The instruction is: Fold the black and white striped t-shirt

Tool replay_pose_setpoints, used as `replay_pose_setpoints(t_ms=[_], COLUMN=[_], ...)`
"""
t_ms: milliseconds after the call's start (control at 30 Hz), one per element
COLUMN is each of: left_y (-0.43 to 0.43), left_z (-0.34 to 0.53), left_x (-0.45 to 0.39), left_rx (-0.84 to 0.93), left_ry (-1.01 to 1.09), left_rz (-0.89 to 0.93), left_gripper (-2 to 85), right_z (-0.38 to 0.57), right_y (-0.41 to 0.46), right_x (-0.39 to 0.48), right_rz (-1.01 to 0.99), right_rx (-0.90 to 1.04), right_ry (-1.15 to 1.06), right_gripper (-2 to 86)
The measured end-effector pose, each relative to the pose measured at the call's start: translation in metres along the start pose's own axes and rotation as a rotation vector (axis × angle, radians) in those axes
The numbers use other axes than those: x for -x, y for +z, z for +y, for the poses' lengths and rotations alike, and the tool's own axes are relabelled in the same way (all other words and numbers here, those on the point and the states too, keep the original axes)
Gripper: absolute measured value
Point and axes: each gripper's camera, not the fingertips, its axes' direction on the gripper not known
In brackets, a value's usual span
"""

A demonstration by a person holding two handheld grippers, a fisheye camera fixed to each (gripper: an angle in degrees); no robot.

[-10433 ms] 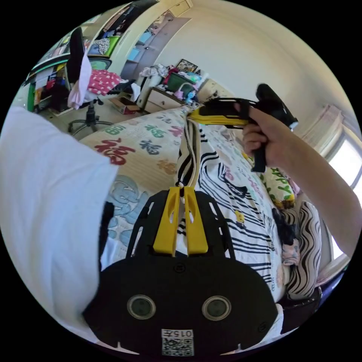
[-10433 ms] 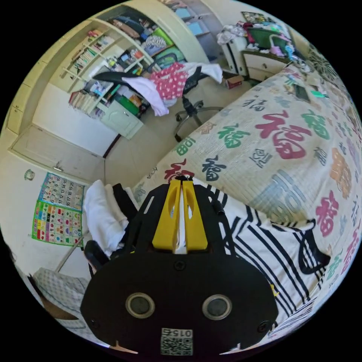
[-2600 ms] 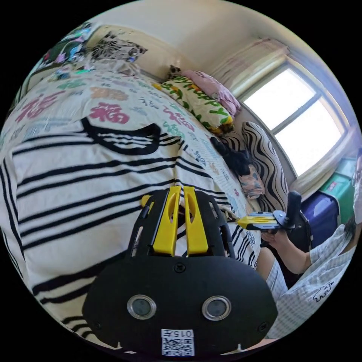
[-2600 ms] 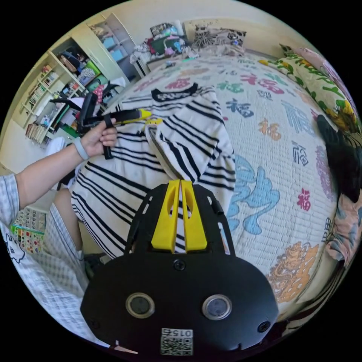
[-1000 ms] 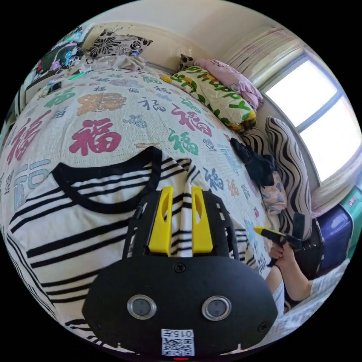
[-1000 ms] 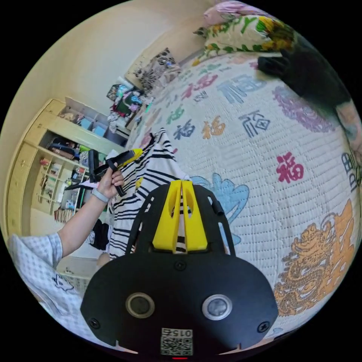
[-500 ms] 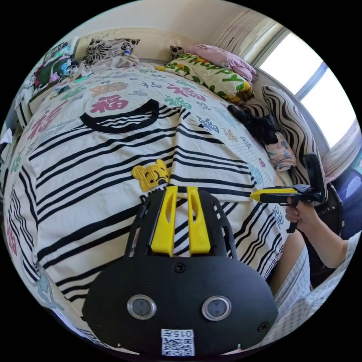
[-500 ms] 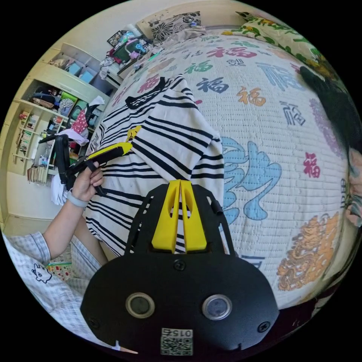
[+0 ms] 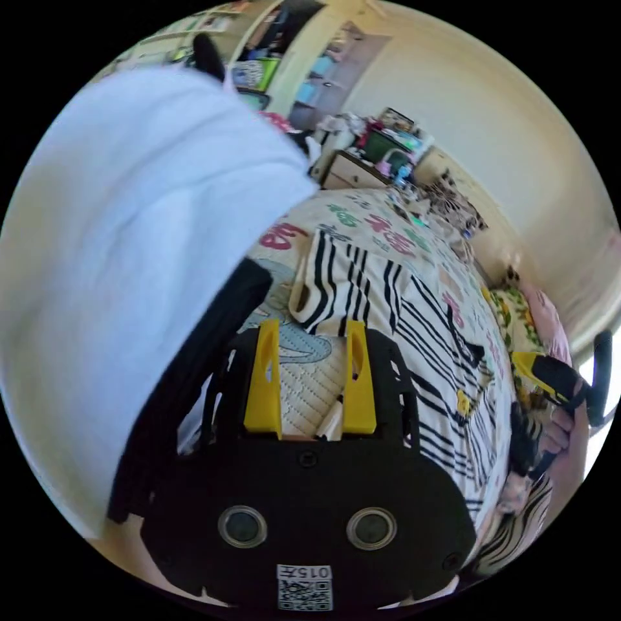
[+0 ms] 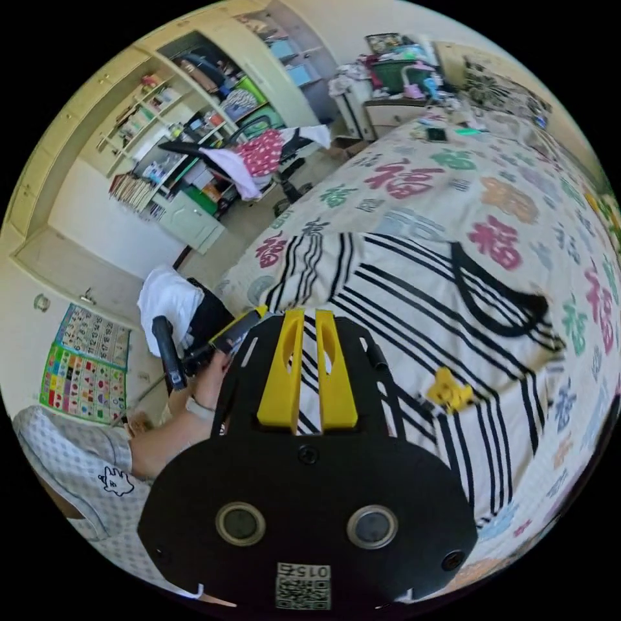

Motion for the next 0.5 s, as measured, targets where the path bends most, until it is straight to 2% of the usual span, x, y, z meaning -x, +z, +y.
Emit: replay_pose_setpoints(t_ms=[233, 300, 500], left_y=[-0.016, -0.026, -0.061], left_z=[-0.009, -0.009, -0.007], left_x=[0.04, 0.052, 0.063], left_rx=[0.054, 0.046, 0.014], left_ry=[-0.122, -0.153, -0.118], left_rz=[0.032, 0.075, 0.109], left_gripper=[4.0, 1.7, -0.3], right_z=[-0.112, -0.147, -0.219], right_y=[0.137, 0.186, 0.295], right_x=[0.061, 0.074, 0.068], right_rz=[0.079, 0.159, 0.252], right_rx=[0.144, 0.201, 0.345], right_ry=[-0.132, -0.175, -0.107], right_gripper=[5.4, 6.1, 8.0])
